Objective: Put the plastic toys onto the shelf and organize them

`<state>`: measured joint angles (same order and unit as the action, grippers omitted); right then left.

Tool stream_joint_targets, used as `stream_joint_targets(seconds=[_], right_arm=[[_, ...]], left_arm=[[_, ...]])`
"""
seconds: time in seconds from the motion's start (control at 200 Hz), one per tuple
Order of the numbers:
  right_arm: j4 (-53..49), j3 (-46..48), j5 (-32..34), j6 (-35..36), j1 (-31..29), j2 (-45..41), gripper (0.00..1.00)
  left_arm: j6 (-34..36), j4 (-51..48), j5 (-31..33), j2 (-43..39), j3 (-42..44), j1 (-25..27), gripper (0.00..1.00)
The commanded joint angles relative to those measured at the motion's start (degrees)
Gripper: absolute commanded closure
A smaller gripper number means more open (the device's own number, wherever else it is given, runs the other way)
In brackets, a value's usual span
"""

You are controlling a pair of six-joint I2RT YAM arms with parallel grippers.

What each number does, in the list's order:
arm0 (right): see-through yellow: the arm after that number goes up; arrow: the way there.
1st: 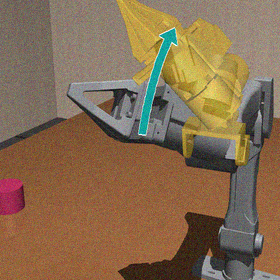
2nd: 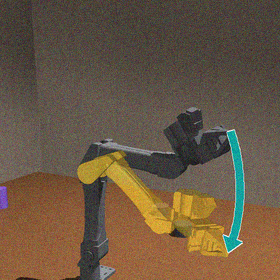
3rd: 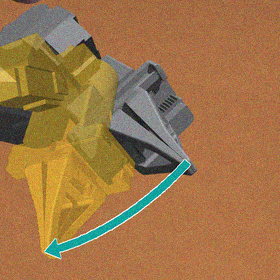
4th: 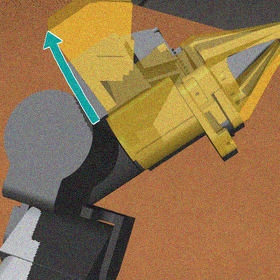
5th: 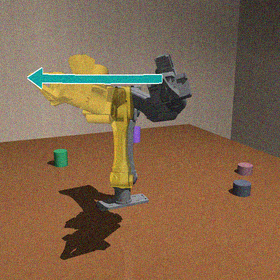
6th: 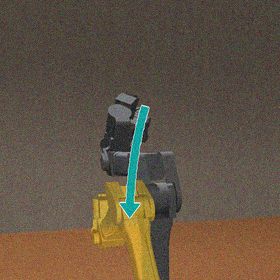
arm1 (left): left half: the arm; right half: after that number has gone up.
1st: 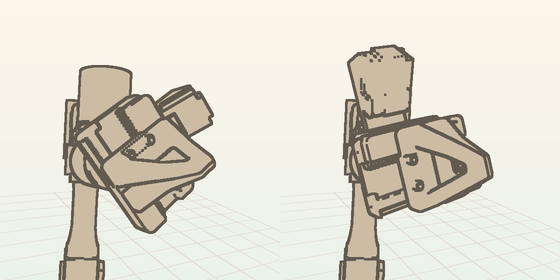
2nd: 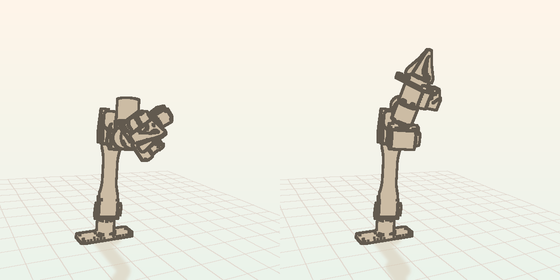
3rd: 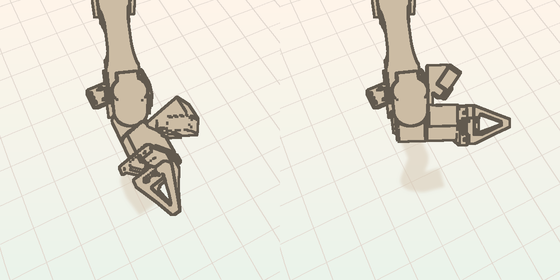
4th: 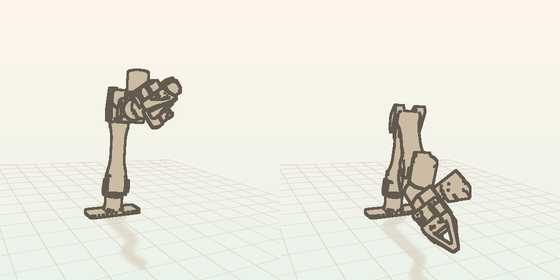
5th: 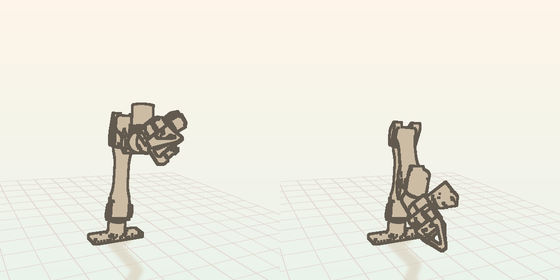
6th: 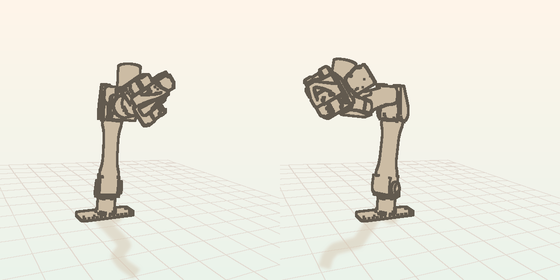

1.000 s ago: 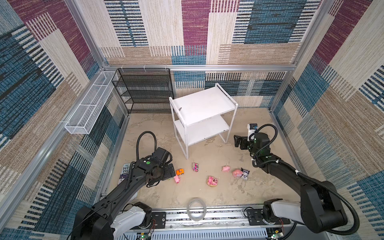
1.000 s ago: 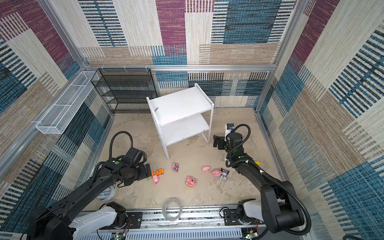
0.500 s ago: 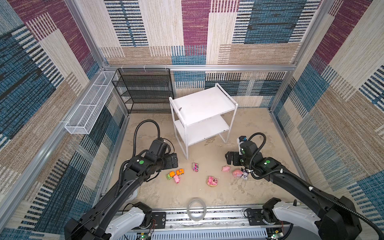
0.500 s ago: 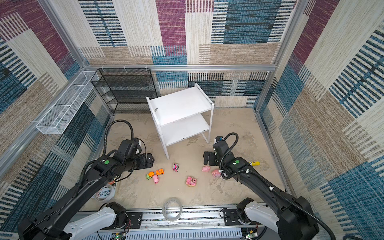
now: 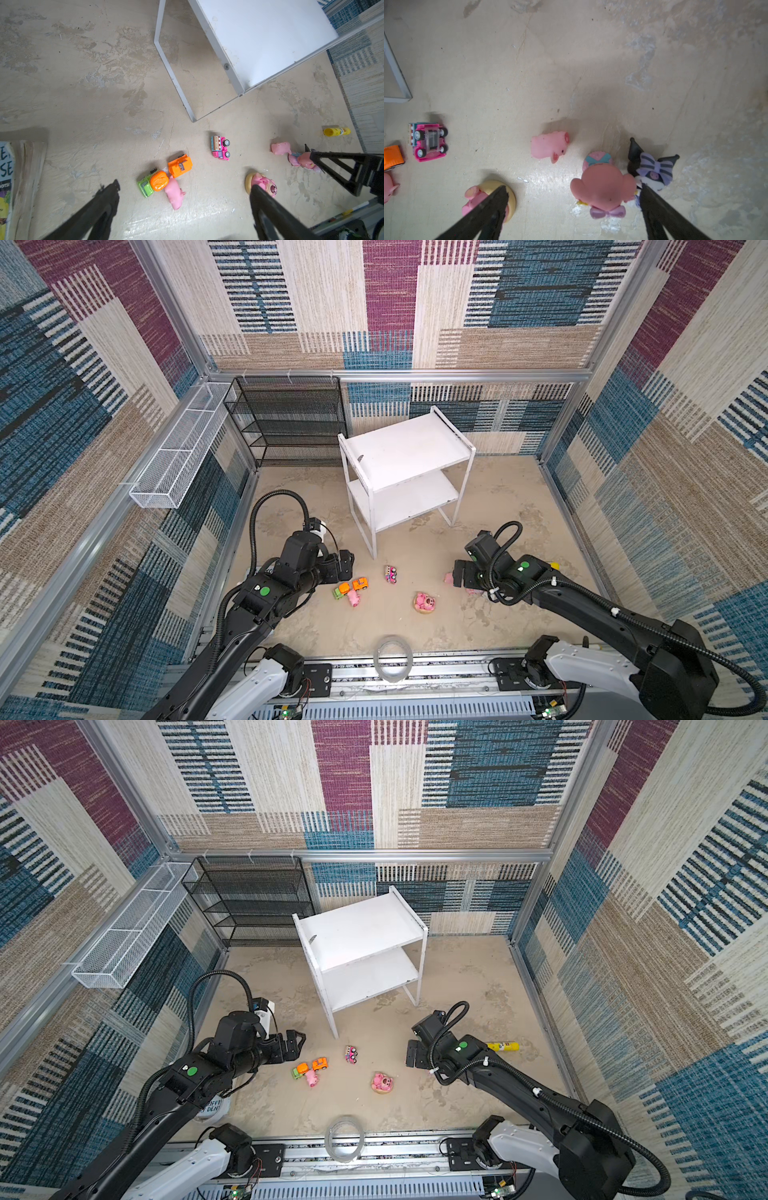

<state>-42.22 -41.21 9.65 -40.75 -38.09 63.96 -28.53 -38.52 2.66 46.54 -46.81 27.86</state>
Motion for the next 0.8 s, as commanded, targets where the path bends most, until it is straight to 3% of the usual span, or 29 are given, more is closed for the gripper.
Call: stream_joint_targets(seconds=[0.0,0.24,0.581,0.796], right_arm=[[-1.19,0.81,0.56,-3.03,-0.41,0.37,0.00],[0.54,3.90,0.90,-4.79,-0.69,0.83,0.02],[3.76,5.61,0.67,-4.52,-1.11,1.78,0.21],[4.49,5.88,1.17,-4.51,-1.20,1.99,0.28]], left_arm=[[0.22,3.50,-1.41,0.80,0.10,0.00,0.01],[0.07,5.11,-2.62,2.06,0.60,0.00,0.01],[-0.02,8.29,-4.38,3.07,2.37,0.00,0.01],[0.32,15.70,-20.56,3.82,4.04,0.51,0.01]])
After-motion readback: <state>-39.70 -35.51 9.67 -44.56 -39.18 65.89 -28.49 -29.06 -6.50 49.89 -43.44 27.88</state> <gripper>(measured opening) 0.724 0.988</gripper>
